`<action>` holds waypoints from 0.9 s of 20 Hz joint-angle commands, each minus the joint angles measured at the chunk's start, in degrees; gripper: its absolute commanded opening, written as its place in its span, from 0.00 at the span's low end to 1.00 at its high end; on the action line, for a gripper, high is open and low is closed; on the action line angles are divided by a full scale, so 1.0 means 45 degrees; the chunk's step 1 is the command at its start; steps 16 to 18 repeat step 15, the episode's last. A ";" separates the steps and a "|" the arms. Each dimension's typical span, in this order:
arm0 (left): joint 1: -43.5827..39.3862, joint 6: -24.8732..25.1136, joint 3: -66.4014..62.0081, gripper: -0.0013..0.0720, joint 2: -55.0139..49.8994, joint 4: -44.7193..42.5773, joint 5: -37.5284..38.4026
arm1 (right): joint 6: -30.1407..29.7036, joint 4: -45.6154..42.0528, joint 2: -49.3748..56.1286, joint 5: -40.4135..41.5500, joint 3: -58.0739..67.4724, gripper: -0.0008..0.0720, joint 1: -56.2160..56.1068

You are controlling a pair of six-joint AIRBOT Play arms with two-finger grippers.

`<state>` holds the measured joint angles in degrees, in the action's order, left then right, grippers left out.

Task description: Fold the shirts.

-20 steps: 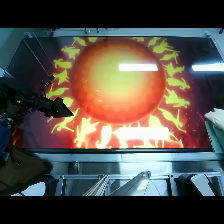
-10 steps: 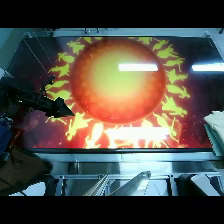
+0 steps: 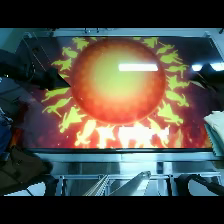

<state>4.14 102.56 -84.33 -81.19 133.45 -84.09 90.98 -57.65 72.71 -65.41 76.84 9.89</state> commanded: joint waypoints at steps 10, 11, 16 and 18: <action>-0.0753 -0.1506 -0.2754 0.05 -0.1360 -0.0714 -0.0379 | 0.0452 0.2064 0.4245 -0.0894 0.4614 0.04 -0.4415; -0.0733 -0.1501 -0.2744 0.05 -0.1360 -0.0724 -0.0578 | 0.0452 0.2064 0.4250 -0.0899 0.4614 0.04 -0.4415; -0.0729 -0.1496 -0.2744 0.05 -0.1365 -0.0724 -0.0627 | 0.0452 0.2064 0.4245 -0.0899 0.4614 0.04 -0.4410; -0.0729 -0.1496 -0.2744 0.05 -0.1365 -0.0724 -0.0627 | 0.0452 0.2064 0.4245 -0.0899 0.4614 0.04 -0.4410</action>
